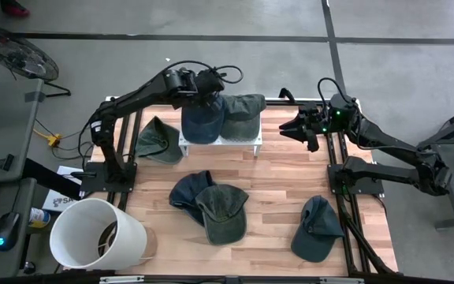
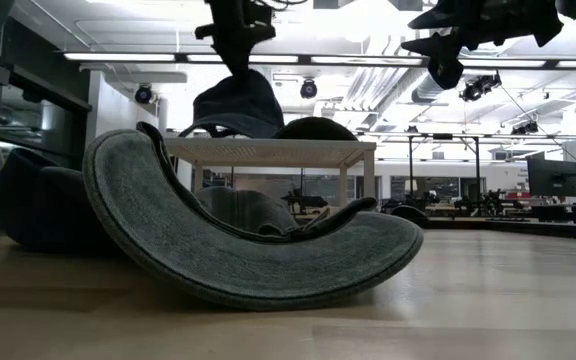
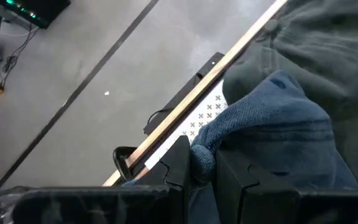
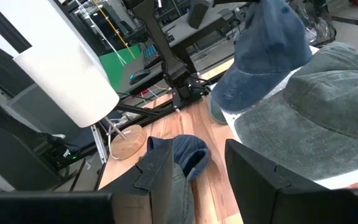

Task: Pick & Place hat
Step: Put the top right blue cap on the shelf

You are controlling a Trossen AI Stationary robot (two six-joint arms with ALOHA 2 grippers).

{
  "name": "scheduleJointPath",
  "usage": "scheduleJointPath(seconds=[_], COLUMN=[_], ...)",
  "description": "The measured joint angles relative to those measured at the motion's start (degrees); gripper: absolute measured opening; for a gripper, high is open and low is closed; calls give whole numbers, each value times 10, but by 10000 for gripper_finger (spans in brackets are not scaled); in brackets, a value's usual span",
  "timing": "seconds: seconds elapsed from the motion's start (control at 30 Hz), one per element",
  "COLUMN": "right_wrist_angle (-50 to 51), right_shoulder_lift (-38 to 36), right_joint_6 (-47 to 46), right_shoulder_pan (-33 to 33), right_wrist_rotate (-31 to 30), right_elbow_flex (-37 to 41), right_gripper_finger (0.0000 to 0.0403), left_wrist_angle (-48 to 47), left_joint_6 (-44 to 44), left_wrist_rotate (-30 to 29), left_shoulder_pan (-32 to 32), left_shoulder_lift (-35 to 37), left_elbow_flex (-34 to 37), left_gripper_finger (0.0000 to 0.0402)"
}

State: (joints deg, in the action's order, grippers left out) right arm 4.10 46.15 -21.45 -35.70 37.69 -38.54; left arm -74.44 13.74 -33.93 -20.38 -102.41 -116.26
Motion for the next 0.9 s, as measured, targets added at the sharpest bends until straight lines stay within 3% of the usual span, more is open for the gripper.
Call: scheduleJointPath(seconds=[0.23, 0.43, 0.6, 0.9], right_wrist_angle=[9, 18, 29, 37], right_shoulder_lift=[0, 0, 0, 0], right_joint_6=[0, 1, 1, 1], right_shoulder_pan=[0, 0, 0, 0], right_wrist_rotate=[-2, -8, -9, -23], right_elbow_flex=[0, 0, 0, 0], right_gripper_finger=[138, 138, 138, 138], left_wrist_angle=[-6, -6, -1, 16], left_joint_6=[1, -6, -44, -96], left_wrist_rotate=[16, 12, 14, 12], left_shoulder_pan=[-10, -10, -10, -10], left_shoulder_lift=[-12, -18, -17, -17], left_elbow_flex=[1, 0, 0, 0], left_gripper_finger=[45, 126, 167, 183])
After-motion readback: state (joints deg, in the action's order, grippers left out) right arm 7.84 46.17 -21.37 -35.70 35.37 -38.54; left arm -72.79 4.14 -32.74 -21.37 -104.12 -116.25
